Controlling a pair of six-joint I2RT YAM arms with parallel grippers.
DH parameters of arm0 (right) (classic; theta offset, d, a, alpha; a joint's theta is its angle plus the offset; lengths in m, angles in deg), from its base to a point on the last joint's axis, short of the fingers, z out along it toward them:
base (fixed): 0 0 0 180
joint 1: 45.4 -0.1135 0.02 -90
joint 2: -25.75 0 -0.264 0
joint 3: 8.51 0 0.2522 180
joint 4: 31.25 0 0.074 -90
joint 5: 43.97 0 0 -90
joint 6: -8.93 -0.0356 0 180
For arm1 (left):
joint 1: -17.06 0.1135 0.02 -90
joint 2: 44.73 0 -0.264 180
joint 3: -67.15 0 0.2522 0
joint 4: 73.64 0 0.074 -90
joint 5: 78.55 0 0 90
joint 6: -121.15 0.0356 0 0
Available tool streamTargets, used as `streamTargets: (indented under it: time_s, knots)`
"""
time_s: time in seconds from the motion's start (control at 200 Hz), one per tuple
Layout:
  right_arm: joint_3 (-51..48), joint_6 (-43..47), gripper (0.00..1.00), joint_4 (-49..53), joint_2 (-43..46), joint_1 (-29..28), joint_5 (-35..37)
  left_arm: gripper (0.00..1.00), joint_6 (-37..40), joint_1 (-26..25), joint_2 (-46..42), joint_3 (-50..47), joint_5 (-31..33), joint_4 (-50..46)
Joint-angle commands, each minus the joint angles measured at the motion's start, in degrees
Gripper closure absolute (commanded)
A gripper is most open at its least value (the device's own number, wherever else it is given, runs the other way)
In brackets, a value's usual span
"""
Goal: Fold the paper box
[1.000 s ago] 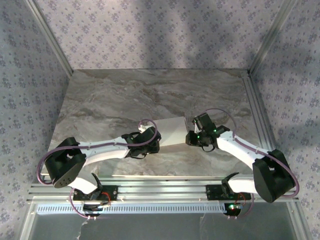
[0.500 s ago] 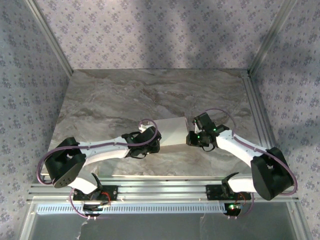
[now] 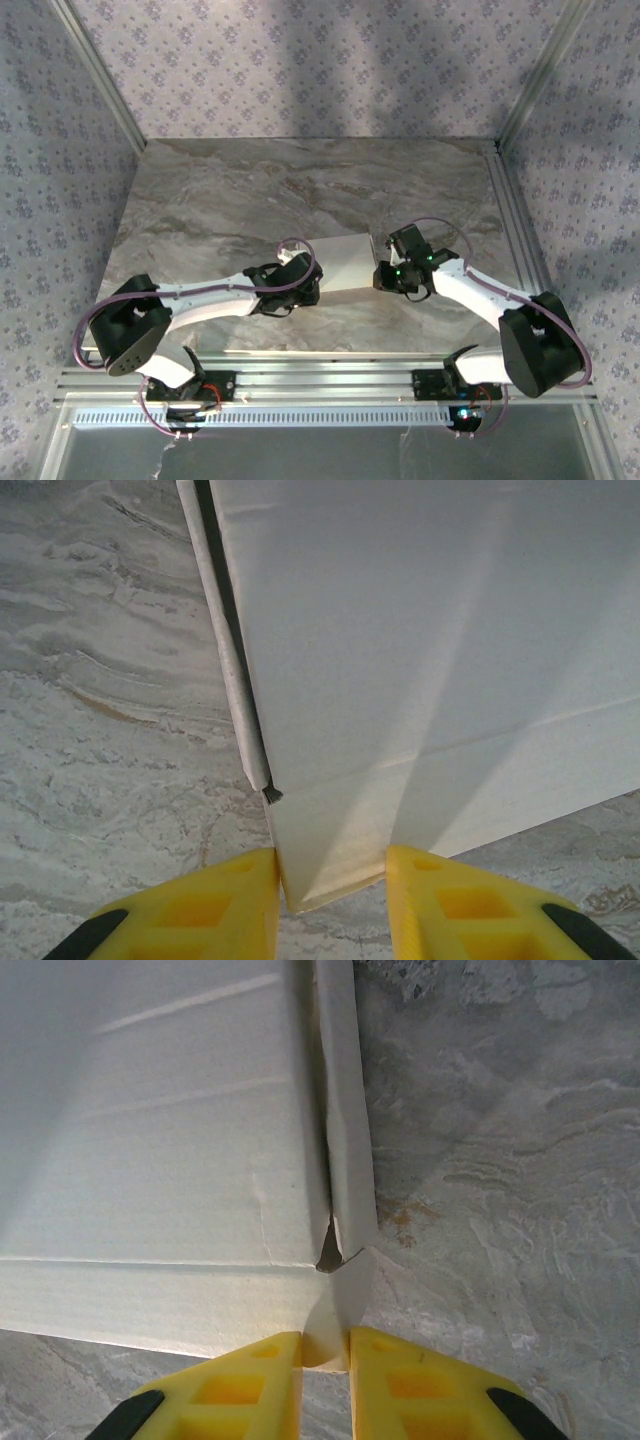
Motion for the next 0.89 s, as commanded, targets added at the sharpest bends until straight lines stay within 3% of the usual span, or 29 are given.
streamTargets:
  time_s: [0.0, 0.89]
  knots:
    - [0.81, 0.26, 0.81, 0.7, -0.41, 0.15, -3.3, 0.68, 1.21, 0.21, 0.48, 2.38, 0.52, 0.52]
    - [0.81, -2.41, 0.86, 0.13, -1.83, 3.14, -8.51, 0.68, 1.83, 1.4, 1.32, 2.24, -0.29, 1.44]
